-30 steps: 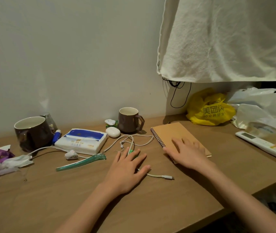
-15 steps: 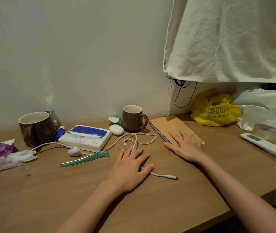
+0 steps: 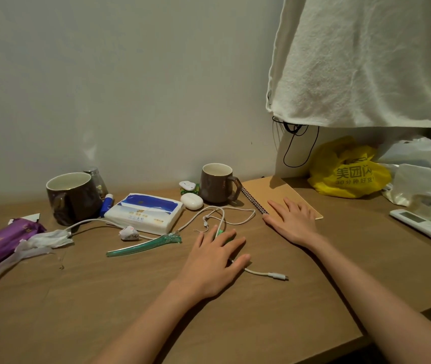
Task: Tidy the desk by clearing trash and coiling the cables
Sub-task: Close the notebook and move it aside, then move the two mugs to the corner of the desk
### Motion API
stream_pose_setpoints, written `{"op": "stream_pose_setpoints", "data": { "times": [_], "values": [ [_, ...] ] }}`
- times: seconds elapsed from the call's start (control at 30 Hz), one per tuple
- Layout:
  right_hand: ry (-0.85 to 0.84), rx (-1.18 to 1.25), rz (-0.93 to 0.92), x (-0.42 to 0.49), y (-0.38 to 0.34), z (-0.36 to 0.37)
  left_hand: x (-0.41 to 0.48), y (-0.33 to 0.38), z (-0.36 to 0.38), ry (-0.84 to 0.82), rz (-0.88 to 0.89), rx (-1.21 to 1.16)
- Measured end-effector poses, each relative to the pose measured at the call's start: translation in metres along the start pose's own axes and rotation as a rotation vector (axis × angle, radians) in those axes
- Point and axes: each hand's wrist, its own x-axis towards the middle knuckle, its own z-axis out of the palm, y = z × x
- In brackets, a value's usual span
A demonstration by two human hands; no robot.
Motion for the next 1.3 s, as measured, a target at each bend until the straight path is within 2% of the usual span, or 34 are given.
{"op": "stream_pose_setpoints", "data": {
  "times": [0.1,0.27,0.37,0.5,0.63,0.87,1.0,1.13,1.3],
  "values": [
    [0.033,0.119,-0.047,-0.008,-0.004,-0.003,-0.006,0.0,-0.005,0.09,0.039,0.021],
    [0.251,0.484,-0.135,-0.035,-0.022,-0.013,-0.024,-0.008,-0.025,0.337,0.078,-0.009],
    [0.326,0.49,-0.216,-0.052,-0.042,-0.024,-0.039,-0.017,-0.042,0.441,0.025,-0.031],
    [0.36,0.545,-0.249,-0.056,-0.075,-0.036,-0.057,-0.041,-0.062,0.471,-0.119,-0.055],
    [0.302,0.668,-0.16,-0.036,-0.1,-0.037,-0.075,-0.067,-0.068,0.429,-0.208,-0.022],
    [0.181,0.94,0.051,0.003,-0.13,-0.029,-0.087,-0.103,-0.053,0.147,-0.275,0.073],
    [0.105,1.024,0.126,0.021,-0.135,-0.024,-0.083,-0.11,-0.047,0.123,-0.286,0.076],
    [0.011,1.013,0.114,0.028,-0.138,-0.024,-0.082,-0.11,-0.046,0.11,-0.291,0.09],
    [0.058,1.019,0.075,0.029,-0.144,-0.019,-0.082,-0.11,-0.046,0.111,-0.295,0.082]
  ]
}}
